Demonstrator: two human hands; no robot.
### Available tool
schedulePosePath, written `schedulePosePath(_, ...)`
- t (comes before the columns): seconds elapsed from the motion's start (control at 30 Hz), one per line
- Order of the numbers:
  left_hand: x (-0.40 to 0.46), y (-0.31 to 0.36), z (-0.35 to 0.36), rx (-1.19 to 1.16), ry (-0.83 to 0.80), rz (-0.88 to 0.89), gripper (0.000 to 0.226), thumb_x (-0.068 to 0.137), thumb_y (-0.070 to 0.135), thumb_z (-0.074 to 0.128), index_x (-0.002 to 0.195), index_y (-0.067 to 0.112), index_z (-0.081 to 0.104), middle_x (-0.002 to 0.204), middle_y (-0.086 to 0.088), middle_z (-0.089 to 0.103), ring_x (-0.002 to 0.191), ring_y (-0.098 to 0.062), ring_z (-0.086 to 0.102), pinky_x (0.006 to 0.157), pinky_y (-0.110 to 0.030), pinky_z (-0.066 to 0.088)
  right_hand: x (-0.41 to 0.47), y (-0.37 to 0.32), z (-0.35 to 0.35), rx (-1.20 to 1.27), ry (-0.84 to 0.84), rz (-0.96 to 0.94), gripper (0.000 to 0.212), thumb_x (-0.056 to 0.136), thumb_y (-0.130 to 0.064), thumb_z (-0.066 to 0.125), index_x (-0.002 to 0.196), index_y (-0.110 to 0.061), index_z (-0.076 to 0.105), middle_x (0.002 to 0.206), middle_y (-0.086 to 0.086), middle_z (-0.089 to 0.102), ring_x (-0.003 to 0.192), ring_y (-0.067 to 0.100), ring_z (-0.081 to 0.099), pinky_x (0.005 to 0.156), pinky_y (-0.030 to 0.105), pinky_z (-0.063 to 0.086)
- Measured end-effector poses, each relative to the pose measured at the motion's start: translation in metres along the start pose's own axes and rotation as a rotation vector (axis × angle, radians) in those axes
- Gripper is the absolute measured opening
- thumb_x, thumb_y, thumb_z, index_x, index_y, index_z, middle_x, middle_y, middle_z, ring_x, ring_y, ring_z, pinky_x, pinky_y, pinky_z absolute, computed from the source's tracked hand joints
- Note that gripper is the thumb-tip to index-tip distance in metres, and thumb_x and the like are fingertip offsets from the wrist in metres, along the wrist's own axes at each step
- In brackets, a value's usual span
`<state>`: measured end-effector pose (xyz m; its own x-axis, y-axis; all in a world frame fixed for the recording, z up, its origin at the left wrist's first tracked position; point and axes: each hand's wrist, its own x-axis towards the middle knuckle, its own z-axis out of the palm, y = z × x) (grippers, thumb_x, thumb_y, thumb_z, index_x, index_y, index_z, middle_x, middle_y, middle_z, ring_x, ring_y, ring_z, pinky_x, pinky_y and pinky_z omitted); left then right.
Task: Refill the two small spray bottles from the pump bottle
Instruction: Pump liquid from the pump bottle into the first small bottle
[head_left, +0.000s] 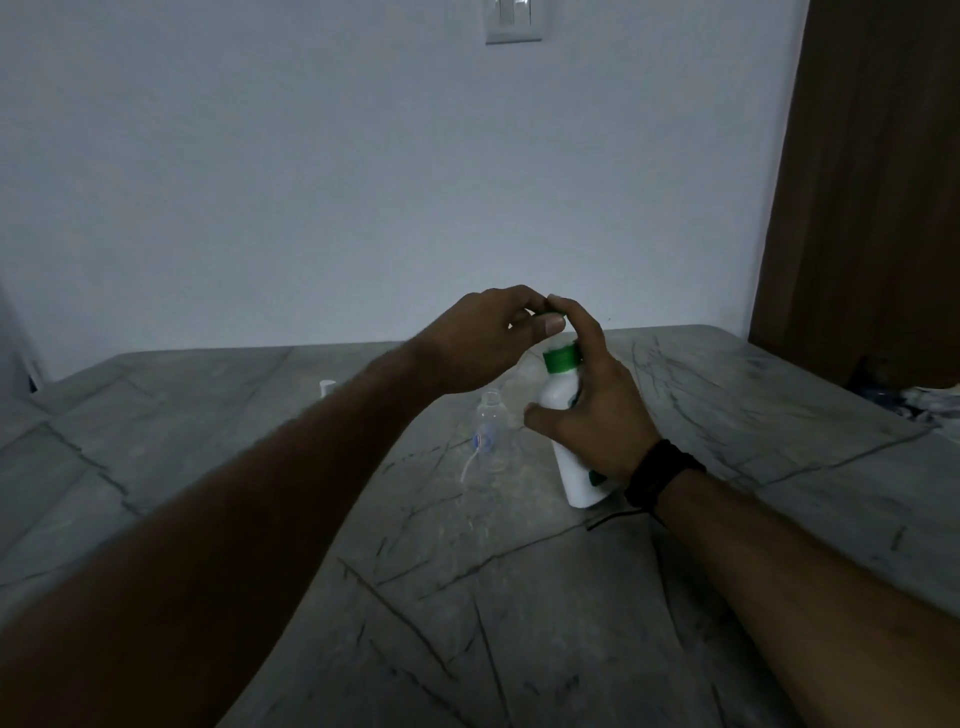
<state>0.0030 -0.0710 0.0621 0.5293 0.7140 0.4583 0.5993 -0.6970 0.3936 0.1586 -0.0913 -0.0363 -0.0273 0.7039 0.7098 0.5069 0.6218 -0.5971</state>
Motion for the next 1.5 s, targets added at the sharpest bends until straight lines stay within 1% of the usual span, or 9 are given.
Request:
schedulePosePath(0.27,-0.007,-0.008,0.009,-0.09,0.024,-0.044,0.03,0.1,0.041,0.044,0.117,0.021,0.058,0.101,0.004,0.064,0.091,-0.011,0.06,0.079,-0.027,0.047,-0.001,-0.004,-0.003,-0.103,-0.039,-0.05,0.111,0.068,-0.049,0.085,0.152,-0.049,0.013,0.136,-0.012,0.055,0.108,0.017,0.06,0.096,0.045,0.05)
schedulePosePath(0.4,-0.011,-0.013,0.01,-0.08,-0.008,-0.01,0.03,0.103,0.037,0.038,0.119,0.018,0.056,0.102,0.004,0.062,0.092,-0.01,0.059,0.08,-0.026,0.047,-0.001,-0.007,-0.002,-0.059,-0.083,-0.034,0.114,0.066,-0.049,0.087,0.153,-0.049,0.013,0.131,-0.01,0.06,0.101,0.013,0.063,0.091,0.044,0.053)
schedulePosePath(0.63,-0.013,-0.02,0.01,-0.098,-0.009,0.011,0.031,0.103,0.033,0.039,0.123,0.016,0.055,0.103,0.001,0.063,0.094,-0.01,0.058,0.08,-0.022,0.046,-0.001,-0.01,-0.004,-0.024,-0.13,-0.031,0.108,0.073,-0.029,0.087,0.154,-0.046,0.016,0.103,-0.021,0.063,0.073,0.002,0.062,0.07,0.019,0.048)
schedulePosePath(0.77,-0.012,-0.021,0.008,-0.088,-0.023,0.008,0.031,0.103,0.033,0.039,0.124,0.016,0.055,0.105,0.002,0.063,0.094,-0.01,0.059,0.08,-0.022,0.046,0.0,-0.01,-0.001,-0.035,-0.11,-0.023,0.106,0.071,-0.037,0.087,0.151,-0.049,0.019,0.114,-0.014,0.065,0.078,0.003,0.061,0.074,0.025,0.049)
schedulePosePath(0.87,-0.015,-0.023,0.011,-0.096,0.032,0.013,0.031,0.101,0.036,0.044,0.123,0.019,0.057,0.112,0.003,0.064,0.097,-0.008,0.058,0.083,-0.019,0.045,0.0,-0.009,0.001,-0.091,-0.094,-0.013,0.1,0.069,-0.034,0.083,0.149,-0.047,0.024,0.094,-0.011,0.065,0.077,0.012,0.06,0.071,0.029,0.046)
schedulePosePath(0.93,-0.02,-0.029,0.018,-0.087,0.135,0.01,0.038,0.098,0.042,0.049,0.13,0.023,0.054,0.127,0.004,0.059,0.108,-0.003,0.051,0.087,-0.012,0.04,0.001,-0.009,-0.001,-0.116,-0.095,-0.007,0.096,0.065,-0.036,0.076,0.147,-0.046,0.027,0.087,-0.009,0.063,0.075,0.015,0.06,0.071,0.031,0.048)
schedulePosePath(1.07,-0.037,-0.044,0.035,-0.156,0.259,-0.114,0.06,0.091,0.051,0.055,0.143,0.025,0.038,0.143,0.004,0.043,0.123,-0.008,0.044,0.094,-0.027,0.039,0.001,-0.011,-0.005,-0.132,-0.134,-0.014,0.093,0.06,-0.038,0.071,0.142,-0.05,0.03,0.093,-0.01,0.066,0.078,0.018,0.062,0.076,0.039,0.054)
schedulePosePath(1.27,-0.06,-0.065,0.061,-0.226,0.117,-0.278,0.087,0.079,0.056,0.069,0.148,0.023,0.029,0.145,0.003,0.043,0.119,-0.011,0.049,0.091,-0.028,0.047,0.002,-0.011,-0.009,-0.229,-0.203,-0.016,0.092,0.064,-0.03,0.077,0.142,-0.049,0.032,0.082,-0.012,0.061,0.075,0.014,0.056,0.067,0.028,0.043)
schedulePosePath(1.5,-0.065,-0.075,0.069,-0.107,0.043,-0.258,0.051,0.088,0.053,0.06,0.129,0.023,0.054,0.124,0.006,0.062,0.104,-0.005,0.057,0.074,-0.013,0.04,0.002,-0.012,-0.009,-0.287,-0.287,-0.019,0.089,0.062,-0.031,0.076,0.139,-0.049,0.034,0.074,-0.006,0.062,0.066,0.01,0.057,0.06,0.022,0.042)
